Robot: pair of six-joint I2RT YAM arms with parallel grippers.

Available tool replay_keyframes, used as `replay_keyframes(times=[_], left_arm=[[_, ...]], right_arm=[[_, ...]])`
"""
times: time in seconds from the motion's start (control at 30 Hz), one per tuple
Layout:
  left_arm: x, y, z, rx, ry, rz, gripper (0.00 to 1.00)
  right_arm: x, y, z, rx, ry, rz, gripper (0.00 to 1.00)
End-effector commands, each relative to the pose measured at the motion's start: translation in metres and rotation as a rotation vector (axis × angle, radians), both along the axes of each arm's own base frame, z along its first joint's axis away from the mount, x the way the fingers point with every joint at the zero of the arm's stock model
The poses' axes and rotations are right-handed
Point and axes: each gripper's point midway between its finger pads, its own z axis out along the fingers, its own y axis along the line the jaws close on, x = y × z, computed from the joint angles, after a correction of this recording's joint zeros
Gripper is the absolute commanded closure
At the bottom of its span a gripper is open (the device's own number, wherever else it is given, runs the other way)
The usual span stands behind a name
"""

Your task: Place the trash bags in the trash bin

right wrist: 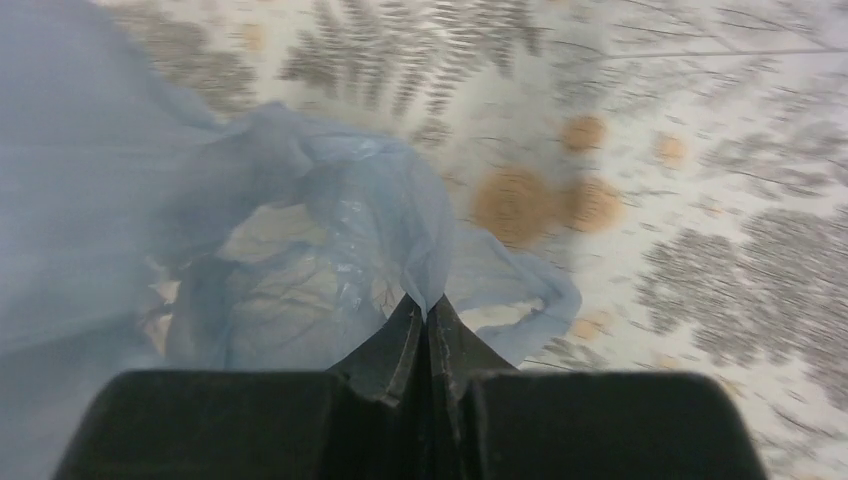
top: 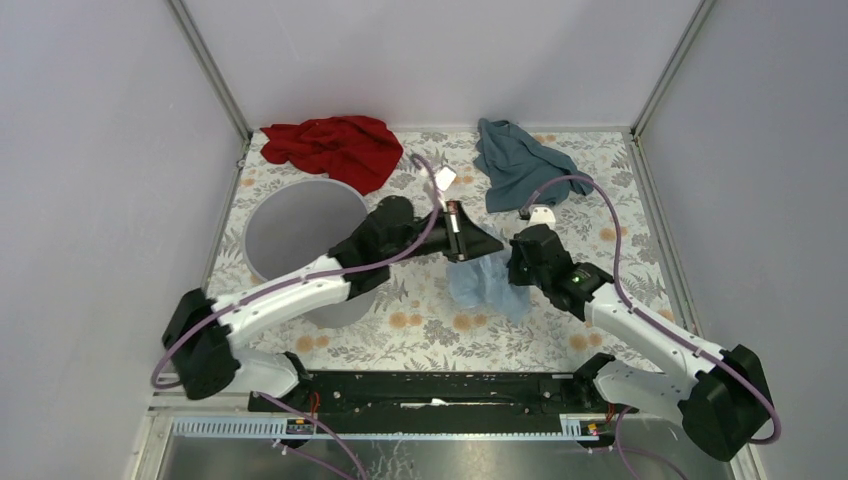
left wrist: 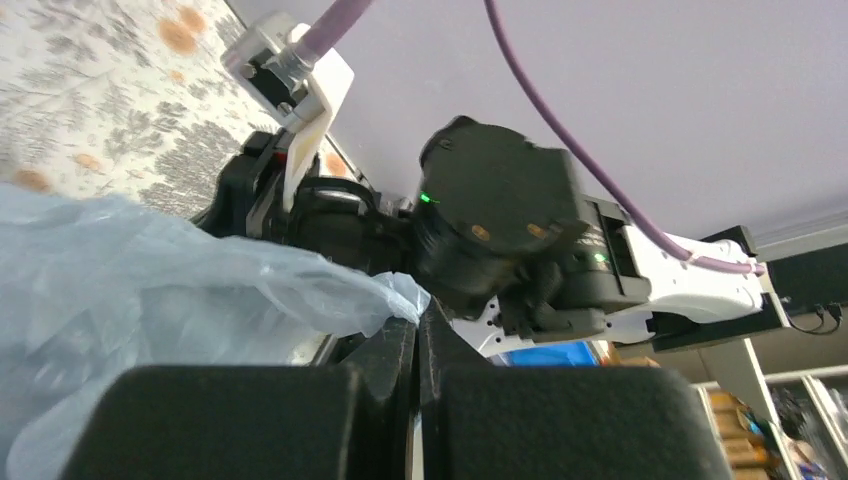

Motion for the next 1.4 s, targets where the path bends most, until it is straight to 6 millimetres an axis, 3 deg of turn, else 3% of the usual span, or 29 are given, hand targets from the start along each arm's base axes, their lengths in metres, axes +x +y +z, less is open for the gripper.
replay_keyframes(times=[0.0,0.1,0.23,0.37,0.47,0.6,0.63,0.73,0.8,0.83,0.9,0.93,1.0,1.17,1.27,1.37], left_arm=[[0.005,0.062,0.06,-0.103,-0.176,0.198,1.0],[0.018,0.105,0.026,0.035,-0.158,0.367,1.0],[0.023,0.14,-0.018,0.217,-0.126,0.468,1.0],[0.013,0.13,-0.045,0.251,-0.094,0.383,1.0],[0.014,0.129,-0.062,0.3,-0.077,0.371,1.0],[0.013,0.136,-0.067,0.303,-0.086,0.393,1.0],[0.012,0.136,-0.066,0.295,-0.09,0.39,1.0],[0.009,0.13,-0.066,0.263,-0.084,0.364,1.0],[0.008,0.123,-0.07,0.248,-0.072,0.337,1.0],[0.006,0.116,-0.08,0.246,-0.051,0.309,1.0],[0.005,0.113,-0.084,0.237,-0.046,0.293,1.0],[0.005,0.112,-0.086,0.239,-0.04,0.29,1.0],[0.004,0.111,-0.088,0.234,-0.038,0.281,1.0],[0.001,0.107,-0.089,0.223,-0.032,0.257,1.0],[-0.001,0.104,-0.085,0.209,-0.024,0.237,1.0],[-0.004,0.101,-0.076,0.188,-0.024,0.22,1.0]], right_arm=[[0.013,-0.058,0.0,-0.244,-0.072,-0.209,0.93],[0.011,-0.07,0.001,-0.278,-0.086,-0.234,0.92],[0.007,-0.078,0.008,-0.275,-0.1,-0.261,0.91],[0.005,-0.066,0.026,-0.18,-0.143,-0.217,0.83],[0.001,-0.065,0.041,-0.138,-0.167,-0.208,0.82],[-0.001,-0.074,0.043,-0.168,-0.172,-0.233,0.8],[-0.002,-0.073,0.039,-0.174,-0.163,-0.218,0.75],[-0.01,-0.052,0.027,-0.142,-0.094,-0.101,0.47],[-0.015,-0.044,0.026,-0.125,-0.047,-0.067,0.38],[-0.019,-0.044,0.038,-0.124,-0.031,-0.061,0.25],[-0.021,-0.045,0.051,-0.13,-0.039,-0.048,0.11],[-0.023,-0.044,0.055,-0.135,-0.033,-0.028,0.09],[-0.033,-0.024,0.056,-0.088,0.015,0.095,0.08],[-0.065,0.063,0.032,0.228,0.168,0.431,0.11],[-0.06,0.096,0.03,0.401,0.17,0.442,0.18],[-0.044,0.114,0.027,0.505,0.138,0.414,0.28]])
